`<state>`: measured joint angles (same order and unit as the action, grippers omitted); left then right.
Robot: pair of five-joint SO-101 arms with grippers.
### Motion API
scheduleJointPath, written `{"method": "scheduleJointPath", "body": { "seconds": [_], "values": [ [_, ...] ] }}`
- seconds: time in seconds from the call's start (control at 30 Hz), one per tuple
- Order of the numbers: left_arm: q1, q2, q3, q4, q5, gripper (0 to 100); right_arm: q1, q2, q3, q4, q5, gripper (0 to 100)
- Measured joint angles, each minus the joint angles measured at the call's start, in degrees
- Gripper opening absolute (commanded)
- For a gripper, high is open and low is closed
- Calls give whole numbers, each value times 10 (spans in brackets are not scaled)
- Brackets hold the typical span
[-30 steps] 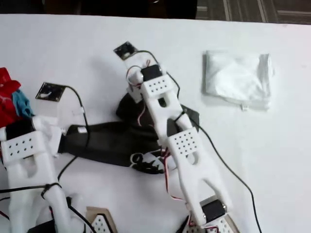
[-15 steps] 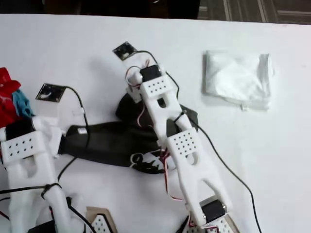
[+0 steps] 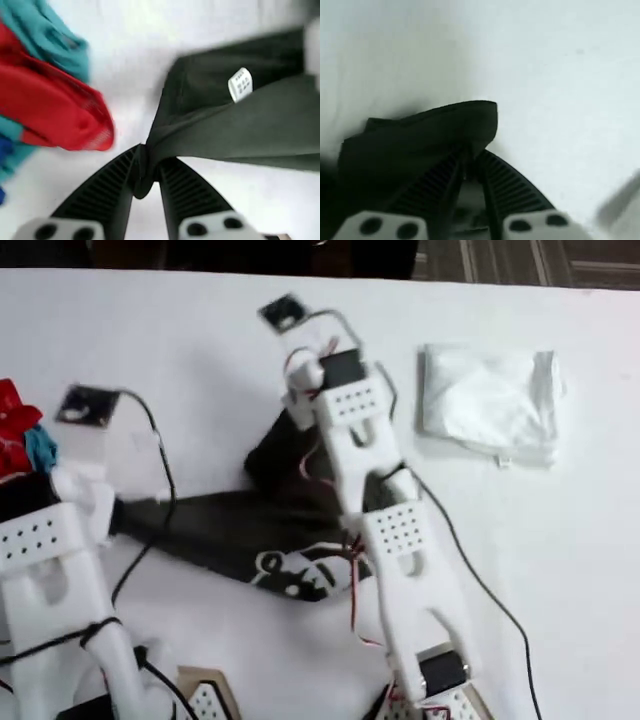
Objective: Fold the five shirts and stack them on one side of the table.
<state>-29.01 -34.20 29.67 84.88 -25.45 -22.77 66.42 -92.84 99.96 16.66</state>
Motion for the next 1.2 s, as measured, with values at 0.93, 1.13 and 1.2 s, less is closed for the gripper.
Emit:
{"method": "scheduleJointPath", "body": {
  "seconds": [0.93, 1.13, 1.2],
  "values": [
    [48, 283, -397, 165, 4, 25, 38, -775, 750, -46, 0, 18],
    [70, 283, -275, 144, 4, 25, 37, -881, 1021, -176, 0, 18],
    [76, 283, -231, 122, 5, 25, 38, -913, 1116, -229, 0, 18]
  ]
}}
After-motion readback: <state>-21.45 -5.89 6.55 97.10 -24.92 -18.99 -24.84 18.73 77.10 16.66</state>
